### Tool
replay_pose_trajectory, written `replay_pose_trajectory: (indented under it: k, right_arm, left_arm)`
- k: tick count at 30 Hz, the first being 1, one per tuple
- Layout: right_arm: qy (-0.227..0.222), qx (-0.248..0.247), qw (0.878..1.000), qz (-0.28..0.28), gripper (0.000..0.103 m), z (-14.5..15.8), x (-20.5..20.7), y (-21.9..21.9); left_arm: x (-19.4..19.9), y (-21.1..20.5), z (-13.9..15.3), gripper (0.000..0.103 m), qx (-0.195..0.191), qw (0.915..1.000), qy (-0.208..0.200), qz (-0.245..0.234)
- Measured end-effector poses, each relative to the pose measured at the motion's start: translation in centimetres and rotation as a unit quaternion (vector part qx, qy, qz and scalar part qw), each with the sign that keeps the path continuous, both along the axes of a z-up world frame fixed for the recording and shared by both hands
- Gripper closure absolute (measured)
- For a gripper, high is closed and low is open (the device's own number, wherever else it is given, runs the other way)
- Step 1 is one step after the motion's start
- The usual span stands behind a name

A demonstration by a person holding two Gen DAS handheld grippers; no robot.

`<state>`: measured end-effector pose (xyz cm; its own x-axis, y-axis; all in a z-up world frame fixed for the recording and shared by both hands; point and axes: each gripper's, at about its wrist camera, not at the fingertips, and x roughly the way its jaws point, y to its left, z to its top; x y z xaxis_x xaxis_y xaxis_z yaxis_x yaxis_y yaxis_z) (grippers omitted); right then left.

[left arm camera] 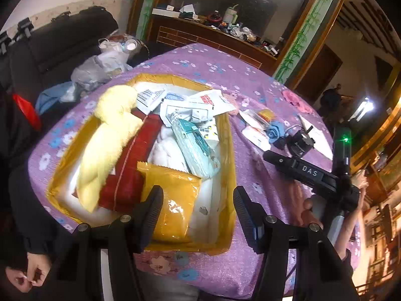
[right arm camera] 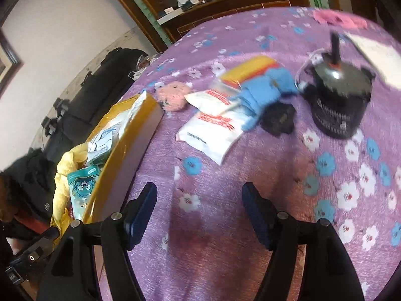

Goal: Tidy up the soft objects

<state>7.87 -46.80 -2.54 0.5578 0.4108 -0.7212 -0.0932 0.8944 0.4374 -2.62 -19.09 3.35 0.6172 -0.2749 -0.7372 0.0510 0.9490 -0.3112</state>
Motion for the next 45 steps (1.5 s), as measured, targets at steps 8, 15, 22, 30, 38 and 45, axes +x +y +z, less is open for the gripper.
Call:
replay_pose_trajectory:
  k: [8, 15, 22, 30, 38, 45]
  right_arm:
    - [-0.011, -0.015, 1.000, 0.015, 0.033, 0.3, -0.4, 1.1]
    - [-0.015, -0.013, 1.000, 0.021, 0.033, 0.6, -0.5, 1.2]
    - [-0.004, -0.019, 0.999, 0.026, 0.029, 0.2, -0.4, 1.5]
    - [-0.009, 0.012, 1.000, -0.003, 0.029, 0.4, -0.8, -0.6]
    - [0.003, 0.030, 0.999, -0.010, 0.029, 0.1, -0.4, -1.2]
    - [0.003, 0.023, 1.000, -0.008, 0.029, 0.0, -0.5, -0.8]
  left_arm:
    - [-0.2, -0.6, 1.8, 0.042, -0.015, 0.9999, -0.006, 0.007]
    - [0.6, -4.6, 2.0, 0.042, -0.003, 0.9996, -0.004, -0.028]
    - [1.2, -6.1, 0.8, 0.042, -0.005, 0.9989, 0.016, -0.044]
    - [2.4, -6.7, 0.4, 0.042, -0.024, 0.9977, 0.029, -0.056]
    - [3.4, -7.0, 0.1, 0.042, -0.026, 0.9978, 0.031, -0.053]
    - [3.4, -7.0, -0.2, 0.042, -0.028, 0.9977, 0.030, -0.053]
